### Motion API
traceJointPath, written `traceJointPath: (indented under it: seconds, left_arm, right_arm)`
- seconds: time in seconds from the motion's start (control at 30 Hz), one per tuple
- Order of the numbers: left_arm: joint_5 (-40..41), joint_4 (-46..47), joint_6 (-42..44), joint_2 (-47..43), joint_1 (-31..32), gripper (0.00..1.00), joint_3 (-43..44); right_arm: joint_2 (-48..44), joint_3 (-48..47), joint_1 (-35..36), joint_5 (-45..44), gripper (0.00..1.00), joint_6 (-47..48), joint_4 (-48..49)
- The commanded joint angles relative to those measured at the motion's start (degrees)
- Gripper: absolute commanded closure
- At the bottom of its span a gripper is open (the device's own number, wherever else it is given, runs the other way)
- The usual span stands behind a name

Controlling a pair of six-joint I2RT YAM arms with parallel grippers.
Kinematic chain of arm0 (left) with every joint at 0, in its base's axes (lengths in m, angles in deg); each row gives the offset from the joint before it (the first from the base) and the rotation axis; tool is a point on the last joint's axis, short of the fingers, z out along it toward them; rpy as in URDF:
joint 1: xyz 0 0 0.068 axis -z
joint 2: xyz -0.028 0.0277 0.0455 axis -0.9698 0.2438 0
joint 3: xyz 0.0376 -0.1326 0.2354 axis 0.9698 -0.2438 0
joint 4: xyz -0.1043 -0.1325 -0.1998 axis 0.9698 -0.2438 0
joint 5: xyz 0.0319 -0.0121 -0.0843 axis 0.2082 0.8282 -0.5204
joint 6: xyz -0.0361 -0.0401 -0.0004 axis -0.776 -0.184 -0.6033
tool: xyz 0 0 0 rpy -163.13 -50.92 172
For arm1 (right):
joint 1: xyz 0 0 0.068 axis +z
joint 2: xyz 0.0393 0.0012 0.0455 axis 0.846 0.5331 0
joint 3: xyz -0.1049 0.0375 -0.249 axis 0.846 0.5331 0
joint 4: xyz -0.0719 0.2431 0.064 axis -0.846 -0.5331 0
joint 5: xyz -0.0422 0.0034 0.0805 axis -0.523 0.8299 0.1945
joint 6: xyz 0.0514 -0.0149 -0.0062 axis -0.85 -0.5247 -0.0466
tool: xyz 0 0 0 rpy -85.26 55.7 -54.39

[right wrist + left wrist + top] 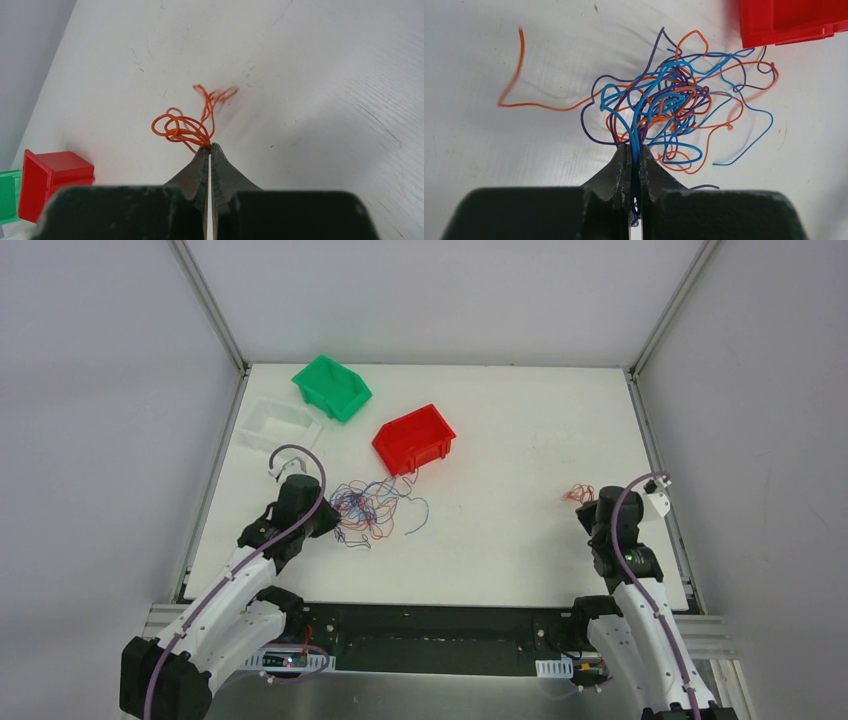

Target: Untangle the cables

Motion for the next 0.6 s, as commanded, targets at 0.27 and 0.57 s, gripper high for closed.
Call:
traceJointPath:
  seconds: [0.27, 0.57]
  left_arm:
    - [-11.39, 1.98, 5.05, 5.38, 0.26, 1.0, 5.33]
    - [-9.41, -3.03, 4.23, 2.59, 1.64, 1.0, 5.74]
  right_arm:
    - [2.96, -8.36, -0.13, 30.25, 1.0, 10.07, 4.42]
    - [16.83, -25.42, 8.39, 40.52, 1.0, 13.18, 7.95]
